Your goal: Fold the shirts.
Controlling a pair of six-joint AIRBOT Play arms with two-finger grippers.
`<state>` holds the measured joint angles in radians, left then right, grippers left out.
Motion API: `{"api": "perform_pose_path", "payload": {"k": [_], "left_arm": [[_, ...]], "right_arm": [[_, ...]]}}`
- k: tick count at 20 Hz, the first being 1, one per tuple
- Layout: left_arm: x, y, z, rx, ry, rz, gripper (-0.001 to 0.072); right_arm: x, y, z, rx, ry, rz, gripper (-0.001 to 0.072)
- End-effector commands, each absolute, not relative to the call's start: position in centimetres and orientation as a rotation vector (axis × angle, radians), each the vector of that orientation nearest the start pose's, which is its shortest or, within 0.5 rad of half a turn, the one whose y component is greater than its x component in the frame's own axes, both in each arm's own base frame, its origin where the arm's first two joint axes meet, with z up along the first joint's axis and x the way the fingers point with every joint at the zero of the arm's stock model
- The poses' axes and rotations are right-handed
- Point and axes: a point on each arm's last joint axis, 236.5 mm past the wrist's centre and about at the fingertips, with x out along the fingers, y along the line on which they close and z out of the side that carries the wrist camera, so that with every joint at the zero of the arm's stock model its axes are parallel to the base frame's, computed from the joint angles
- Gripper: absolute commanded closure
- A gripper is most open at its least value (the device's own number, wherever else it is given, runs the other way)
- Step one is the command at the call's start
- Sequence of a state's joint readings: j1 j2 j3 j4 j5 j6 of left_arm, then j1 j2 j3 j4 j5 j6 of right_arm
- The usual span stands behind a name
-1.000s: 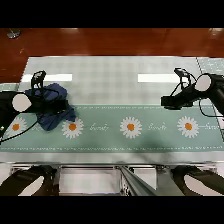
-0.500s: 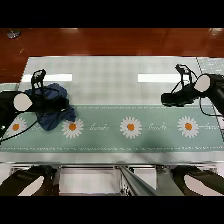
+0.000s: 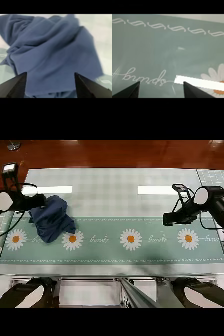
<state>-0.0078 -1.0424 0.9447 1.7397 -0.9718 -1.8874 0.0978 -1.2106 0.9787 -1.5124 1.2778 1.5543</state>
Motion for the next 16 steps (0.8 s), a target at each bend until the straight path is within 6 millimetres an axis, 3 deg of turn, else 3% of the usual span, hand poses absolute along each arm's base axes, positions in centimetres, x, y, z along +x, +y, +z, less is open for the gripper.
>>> {"api": "perform_pose_path", "payload": {"k": [1,5,10,11,12,14,16], "left_arm": [[35.6,6.1,-1.2,-0.239,1.183,0.350,0.0006],[34.7,4.0,-7.1,-0.364,1.368,0.325,0.0007],[33.7,-1.7,-10.5,-0.503,1.525,0.117,0.0016],[33.8,-2.0,-10.4,-0.516,1.524,0.110,0.0222],[34.0,-2.0,-9.9,-0.515,1.507,0.104,0.0637],[35.6,-2.6,-6.9,-0.505,1.419,0.037,0.0675],[38.4,-3.6,-0.8,-0.509,1.233,-0.048,0.0675]], "right_arm": [[29.2,6.1,-3.2,-0.028,1.537,0.179,0.0091],[29.8,8.7,-3.0,-0.007,1.497,0.239,0.0107],[30.1,9.2,-2.9,-0.003,1.478,0.245,0.0107],[30.2,9.2,-2.8,-0.004,1.473,0.244,0.0107],[30.2,9.4,-2.5,-0.003,1.465,0.255,0.0107],[30.2,9.0,-1.7,-0.030,1.438,0.260,0.0107],[30.8,7.8,0.4,-0.050,1.355,0.208,0.0106]]}}
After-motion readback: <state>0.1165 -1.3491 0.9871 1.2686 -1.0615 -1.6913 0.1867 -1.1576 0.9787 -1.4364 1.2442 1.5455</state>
